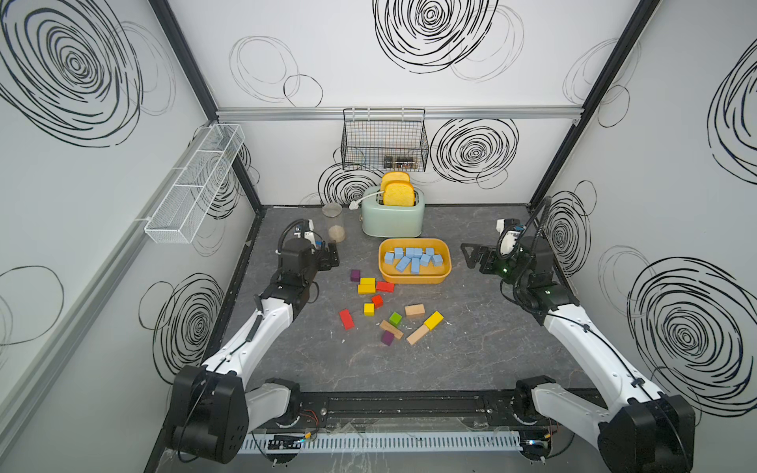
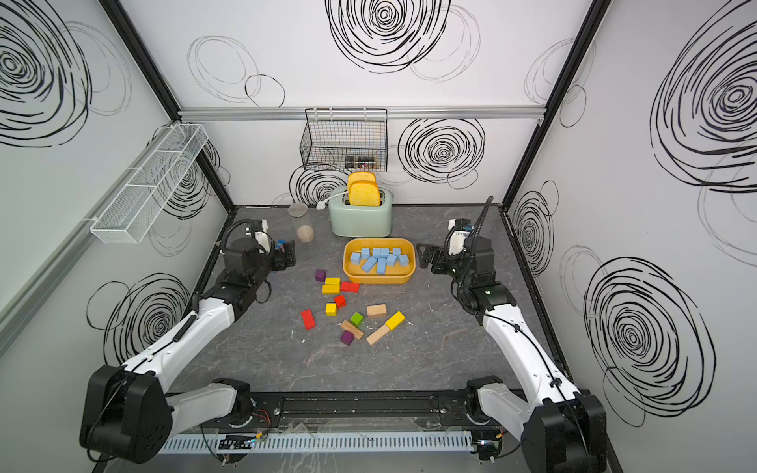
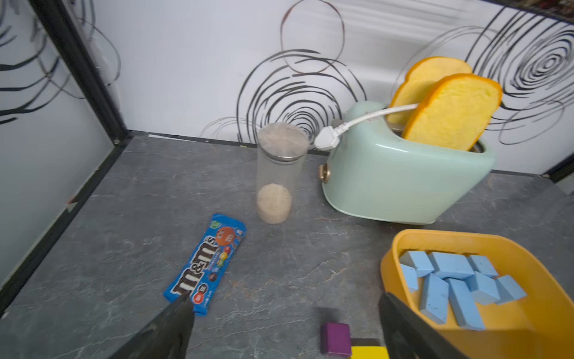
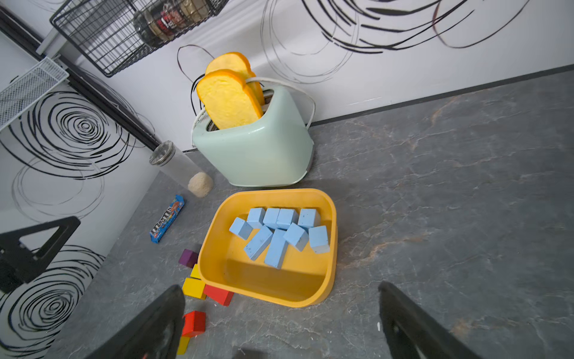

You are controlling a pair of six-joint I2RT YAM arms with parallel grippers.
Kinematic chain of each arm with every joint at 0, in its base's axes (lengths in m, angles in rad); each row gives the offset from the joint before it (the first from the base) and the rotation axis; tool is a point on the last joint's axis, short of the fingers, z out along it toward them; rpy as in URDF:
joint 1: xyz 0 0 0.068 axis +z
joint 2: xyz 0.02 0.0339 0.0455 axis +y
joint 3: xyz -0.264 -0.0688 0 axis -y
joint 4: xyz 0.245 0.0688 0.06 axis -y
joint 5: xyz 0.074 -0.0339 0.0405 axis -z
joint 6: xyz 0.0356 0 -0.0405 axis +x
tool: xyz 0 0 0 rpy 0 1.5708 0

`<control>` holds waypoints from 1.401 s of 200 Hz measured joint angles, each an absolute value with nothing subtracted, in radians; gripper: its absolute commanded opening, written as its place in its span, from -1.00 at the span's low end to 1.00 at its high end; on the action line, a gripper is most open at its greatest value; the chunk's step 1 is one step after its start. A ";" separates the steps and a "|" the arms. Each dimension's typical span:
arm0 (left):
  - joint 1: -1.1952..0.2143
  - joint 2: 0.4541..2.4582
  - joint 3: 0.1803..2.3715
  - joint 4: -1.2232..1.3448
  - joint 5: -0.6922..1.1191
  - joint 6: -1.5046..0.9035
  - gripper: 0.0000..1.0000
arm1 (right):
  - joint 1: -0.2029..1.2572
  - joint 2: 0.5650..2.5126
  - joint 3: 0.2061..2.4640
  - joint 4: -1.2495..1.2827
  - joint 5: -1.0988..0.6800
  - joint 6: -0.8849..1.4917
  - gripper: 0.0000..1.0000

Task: Pick out the blue building blocks
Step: Reset both arms

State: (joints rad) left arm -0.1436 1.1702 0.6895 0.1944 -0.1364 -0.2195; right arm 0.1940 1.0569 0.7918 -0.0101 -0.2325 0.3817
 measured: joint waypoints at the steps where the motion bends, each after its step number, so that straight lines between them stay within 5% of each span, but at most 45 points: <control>1: -0.143 1.168 0.685 0.198 -0.138 -0.219 0.92 | 0.193 1.056 0.791 -0.009 -0.232 0.382 0.95; 38: -0.137 1.112 0.493 0.386 -0.229 -0.178 0.92 | 0.137 1.051 0.720 0.076 -0.115 0.414 0.95; 149: -0.139 1.255 0.385 0.722 -0.410 -0.164 0.92 | 0.024 1.085 0.440 0.405 0.325 0.365 0.95; 280: -0.118 1.363 0.342 0.901 -0.390 -0.078 0.92 | 0.002 1.236 0.322 0.781 0.310 0.214 0.95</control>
